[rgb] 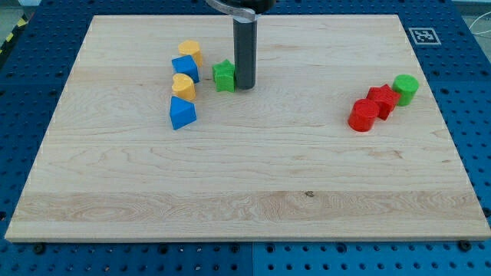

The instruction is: Move your arm towards the center right

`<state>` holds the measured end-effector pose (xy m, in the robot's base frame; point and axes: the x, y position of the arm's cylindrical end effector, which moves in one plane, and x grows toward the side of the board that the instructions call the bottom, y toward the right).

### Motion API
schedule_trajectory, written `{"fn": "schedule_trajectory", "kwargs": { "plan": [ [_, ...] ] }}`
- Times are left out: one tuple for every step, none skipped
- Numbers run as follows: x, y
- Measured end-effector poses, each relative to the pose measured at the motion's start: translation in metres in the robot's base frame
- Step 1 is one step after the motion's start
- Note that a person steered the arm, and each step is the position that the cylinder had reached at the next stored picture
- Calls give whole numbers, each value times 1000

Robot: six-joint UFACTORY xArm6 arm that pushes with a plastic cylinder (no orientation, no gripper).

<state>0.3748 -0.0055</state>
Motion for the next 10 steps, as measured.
{"fn": "schedule_trajectory", "kwargs": {
  "plan": [
    [0,0],
    [0,15],
    [0,28],
    [0,37],
    [-4,58],
    [-20,84],
    [-32,115],
    [-38,149],
    [-41,181],
    [-41,218]
  ]
}}
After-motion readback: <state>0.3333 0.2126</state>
